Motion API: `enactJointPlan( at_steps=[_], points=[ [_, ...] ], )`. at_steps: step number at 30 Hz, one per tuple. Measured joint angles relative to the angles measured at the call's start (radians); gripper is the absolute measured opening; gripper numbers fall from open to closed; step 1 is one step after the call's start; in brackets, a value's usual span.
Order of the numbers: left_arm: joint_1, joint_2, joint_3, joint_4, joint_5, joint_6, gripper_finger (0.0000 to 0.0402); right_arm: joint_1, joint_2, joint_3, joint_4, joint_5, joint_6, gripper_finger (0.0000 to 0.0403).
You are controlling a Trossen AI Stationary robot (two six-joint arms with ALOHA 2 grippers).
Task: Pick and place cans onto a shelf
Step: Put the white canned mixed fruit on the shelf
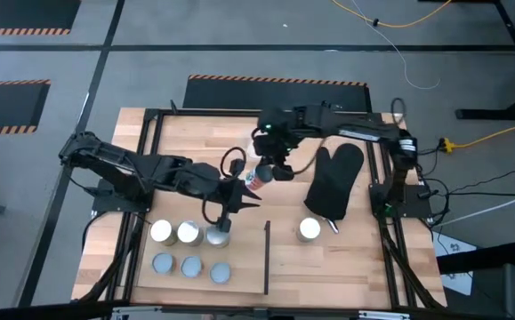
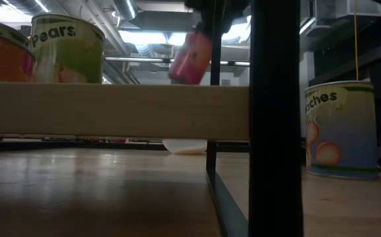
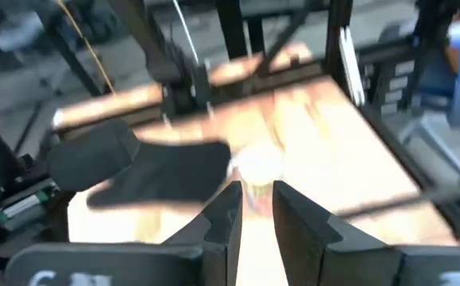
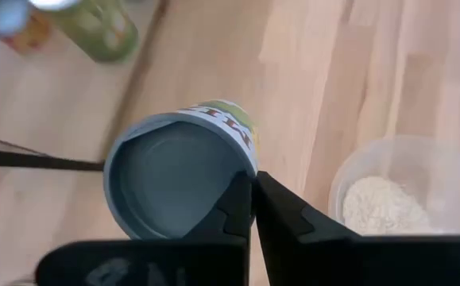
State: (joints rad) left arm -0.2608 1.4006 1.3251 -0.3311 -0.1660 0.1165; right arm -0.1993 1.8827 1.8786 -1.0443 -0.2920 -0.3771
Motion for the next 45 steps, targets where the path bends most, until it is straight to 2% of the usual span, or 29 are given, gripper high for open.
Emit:
enactJointPlan(
  at_steps=[8, 18, 28, 37, 43, 45],
  points=[
    [-0.017, 0.000, 0.000, -0.185, 0.001, -0.010, 0.0065, -0.012, 0.163, 0.000, 0.038, 0.002, -0.024, 0.0014],
    [-0.048, 0.000, 0.000, -0.216, 0.001, -0.010, 0.0065, -0.012, 0.275, 0.000, 0.080, 0.011, -0.025, 0.0014],
    [-0.047, 0.000, 0.000, -0.223, 0.000, -0.010, 0.0065, -0.012, 0.293, 0.000, 0.105, 0.011, -0.025, 0.0018],
    [-0.047, 0.000, 0.000, -0.243, 0.000, -0.009, 0.0065, -0.012, 0.293, 0.000, 0.121, 0.011, -0.025, 0.0071],
    [-0.047, 0.000, 0.000, -0.270, -0.008, -0.009, 0.0065, -0.012, 0.293, 0.001, 0.145, 0.011, -0.024, 0.0077],
    [-0.045, 0.000, 0.000, -0.269, -0.008, -0.006, 0.0065, -0.012, 0.294, 0.024, 0.106, 0.012, -0.020, 0.0078]
  ],
)
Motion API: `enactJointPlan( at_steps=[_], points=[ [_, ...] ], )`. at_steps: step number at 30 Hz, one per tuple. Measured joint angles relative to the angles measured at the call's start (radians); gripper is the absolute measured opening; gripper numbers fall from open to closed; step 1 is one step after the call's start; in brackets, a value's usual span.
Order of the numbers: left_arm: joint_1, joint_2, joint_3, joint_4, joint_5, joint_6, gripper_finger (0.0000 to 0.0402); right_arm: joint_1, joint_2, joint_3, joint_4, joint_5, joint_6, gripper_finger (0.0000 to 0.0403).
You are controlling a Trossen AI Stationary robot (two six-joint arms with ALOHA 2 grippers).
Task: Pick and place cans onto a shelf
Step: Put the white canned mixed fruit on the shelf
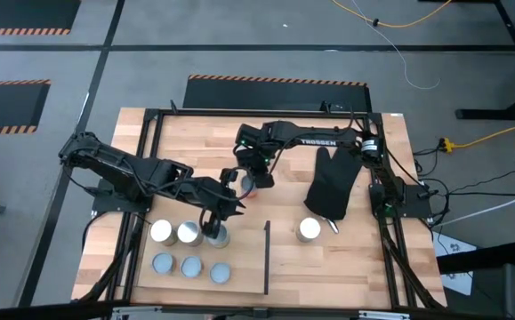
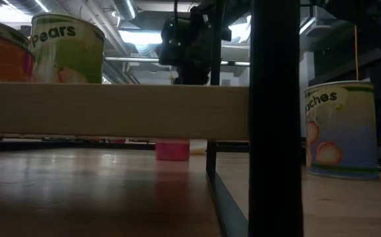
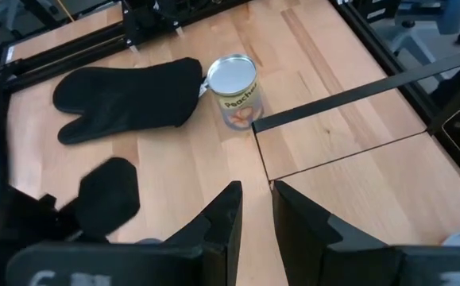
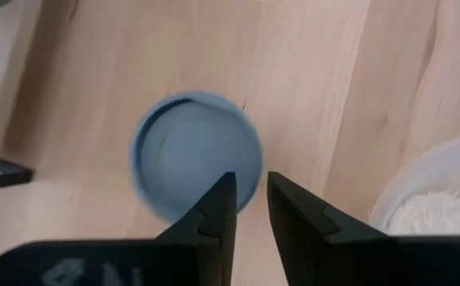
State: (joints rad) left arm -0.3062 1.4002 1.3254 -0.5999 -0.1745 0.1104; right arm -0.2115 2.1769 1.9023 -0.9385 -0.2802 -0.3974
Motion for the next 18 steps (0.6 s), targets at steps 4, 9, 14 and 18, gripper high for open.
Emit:
enactJointPlan(
  at_steps=[4, 9, 14, 18],
  points=[
    [0.016, 0.000, 0.000, 0.000, 0.000, 0.000, 0.0065, 0.001, -0.007, 0.071, -0.139, -0.001, -0.012, 0.0078],
    [0.046, 0.000, 0.000, -0.018, 0.001, 0.021, 0.0065, 0.019, -0.097, 0.068, -0.213, -0.001, -0.052, 0.0078],
    [0.096, 0.000, 0.001, -0.045, 0.015, 0.109, 0.0065, 0.043, -0.212, -0.009, -0.231, -0.002, -0.028, 0.0078],
    [0.150, 0.000, 0.001, -0.095, 0.045, 0.181, 0.0065, 0.065, -0.296, -0.123, -0.202, -0.002, 0.019, 0.0078]
  ],
)
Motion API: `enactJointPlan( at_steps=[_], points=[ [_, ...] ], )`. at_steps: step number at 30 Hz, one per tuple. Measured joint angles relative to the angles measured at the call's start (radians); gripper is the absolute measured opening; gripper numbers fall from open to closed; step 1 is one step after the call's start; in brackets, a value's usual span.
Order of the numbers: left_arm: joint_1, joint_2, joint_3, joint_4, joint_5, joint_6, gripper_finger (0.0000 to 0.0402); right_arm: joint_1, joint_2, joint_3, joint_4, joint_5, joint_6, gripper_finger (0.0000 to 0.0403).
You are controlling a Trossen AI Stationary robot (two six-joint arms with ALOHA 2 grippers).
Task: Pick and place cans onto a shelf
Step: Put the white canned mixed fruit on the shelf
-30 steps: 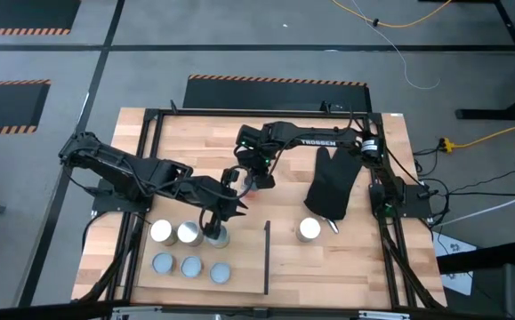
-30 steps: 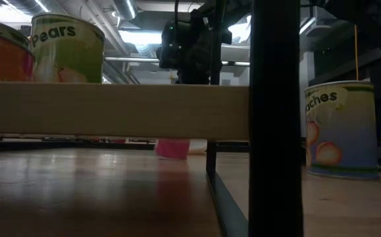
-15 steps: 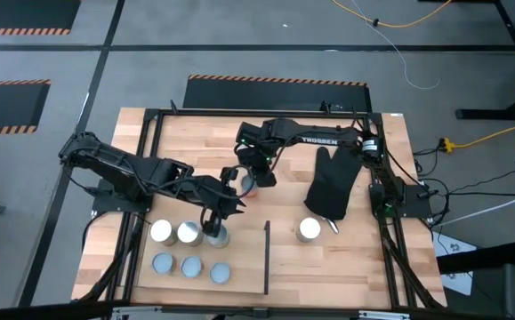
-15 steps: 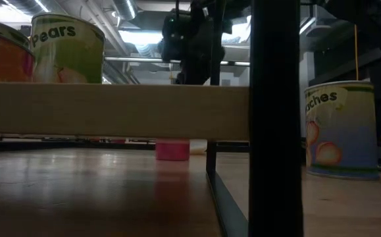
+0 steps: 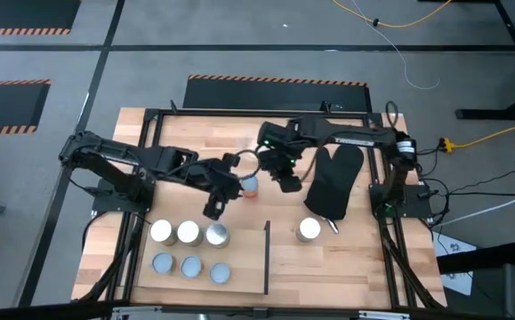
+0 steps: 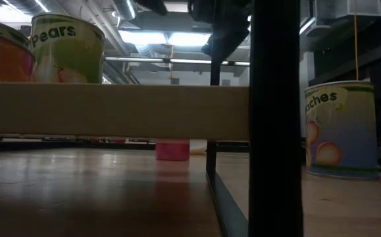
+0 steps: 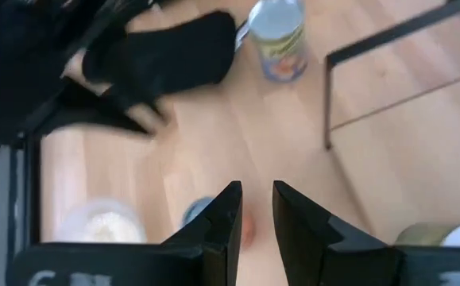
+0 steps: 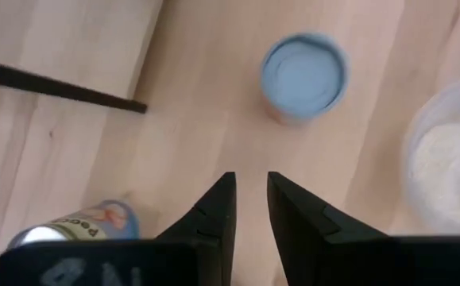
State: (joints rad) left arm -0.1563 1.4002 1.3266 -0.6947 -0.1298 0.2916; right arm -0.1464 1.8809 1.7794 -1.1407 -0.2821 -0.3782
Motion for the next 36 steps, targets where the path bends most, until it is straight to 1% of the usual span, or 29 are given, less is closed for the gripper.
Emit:
enactJointPlan(
  at_steps=[5, 10, 15, 17, 20, 24, 26, 28, 32, 36],
  points=[
    [0.062, 0.000, 0.000, -0.022, 0.013, 0.073, 0.0065, 0.021, -0.089, -0.186, 0.108, 0.000, 0.082, 0.0078],
    [0.103, 0.000, 0.000, -0.023, 0.013, 0.087, 0.0065, 0.029, -0.149, -0.315, 0.174, 0.001, 0.158, 0.0078],
    [0.142, 0.022, -0.002, -0.026, 0.016, 0.080, 0.0077, 0.049, -0.187, -0.380, 0.183, 0.003, 0.233, 0.0078],
    [0.158, 0.048, 0.002, 0.000, 0.028, 0.080, 0.0088, 0.062, -0.207, -0.405, 0.188, 0.003, 0.258, 0.0078],
    [0.182, 0.099, -0.001, -0.002, 0.050, 0.087, 0.0105, 0.086, -0.233, -0.432, 0.197, 0.005, 0.300, 0.0078],
    [0.206, 0.171, -0.001, -0.004, 0.036, 0.135, 0.0115, 0.124, -0.271, -0.463, 0.215, 0.071, 0.348, 0.0078],
    [0.212, 0.203, -0.001, -0.017, 0.037, 0.184, 0.0114, 0.140, -0.289, -0.490, 0.227, 0.114, 0.352, 0.0078],
    [0.212, 0.228, -0.001, -0.044, 0.037, 0.266, 0.0113, 0.147, -0.300, -0.511, 0.248, 0.138, 0.352, 0.0078],
    [0.207, 0.260, -0.002, -0.097, 0.040, 0.456, 0.0113, 0.150, -0.308, -0.544, 0.285, 0.141, 0.366, 0.0078],
    [0.206, 0.276, -0.002, -0.089, 0.040, 0.561, 0.0114, 0.150, -0.308, -0.571, 0.305, 0.142, 0.374, 0.0078]
  ],
)
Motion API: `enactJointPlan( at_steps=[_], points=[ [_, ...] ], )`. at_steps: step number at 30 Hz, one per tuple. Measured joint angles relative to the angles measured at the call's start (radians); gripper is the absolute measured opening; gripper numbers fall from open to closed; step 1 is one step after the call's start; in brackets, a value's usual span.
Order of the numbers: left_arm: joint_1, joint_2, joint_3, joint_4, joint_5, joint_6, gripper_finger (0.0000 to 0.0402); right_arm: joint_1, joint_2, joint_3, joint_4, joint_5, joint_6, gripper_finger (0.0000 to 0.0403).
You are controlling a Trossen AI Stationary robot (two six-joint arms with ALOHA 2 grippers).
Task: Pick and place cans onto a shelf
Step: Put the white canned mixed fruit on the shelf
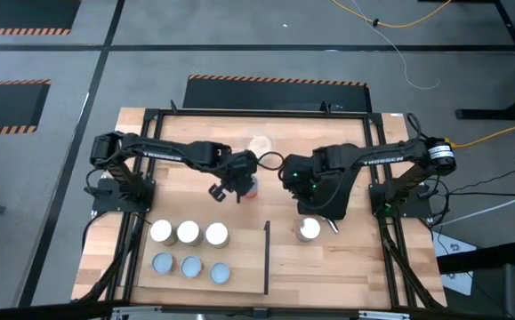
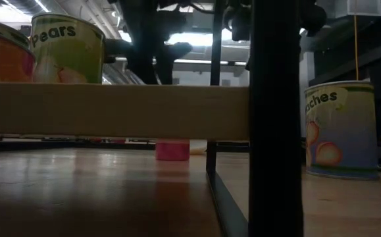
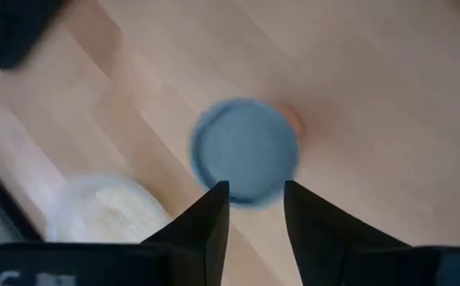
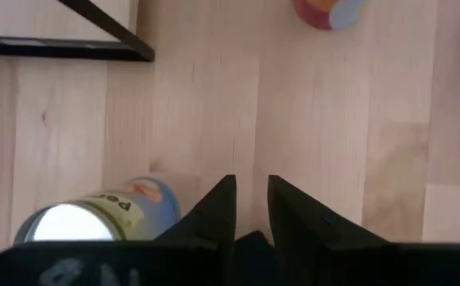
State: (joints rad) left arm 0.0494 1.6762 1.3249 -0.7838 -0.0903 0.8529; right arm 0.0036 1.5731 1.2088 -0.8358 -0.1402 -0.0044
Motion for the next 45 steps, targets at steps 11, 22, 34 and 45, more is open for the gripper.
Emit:
enactJointPlan(
  at_steps=[11, 22, 34, 45],
  points=[
    [0.005, 0.062, 0.002, 0.003, -0.001, 0.176, 0.0112, 0.000, 0.001, -0.004, 0.012, -0.001, -0.001, 0.0078],
    [0.005, 0.119, 0.001, -0.012, -0.003, 0.179, 0.0111, 0.000, 0.001, -0.004, 0.022, -0.002, 0.001, 0.0078],
    [0.002, 0.118, 0.001, 0.006, -0.001, 0.003, 0.0026, 0.054, -0.063, -0.004, -0.043, 0.003, 0.006, 0.0078],
    [-0.049, 0.114, 0.014, 0.024, -0.016, -0.371, 0.0006, 0.205, -0.200, -0.003, -0.115, 0.318, 0.184, 0.0078]
  ],
)
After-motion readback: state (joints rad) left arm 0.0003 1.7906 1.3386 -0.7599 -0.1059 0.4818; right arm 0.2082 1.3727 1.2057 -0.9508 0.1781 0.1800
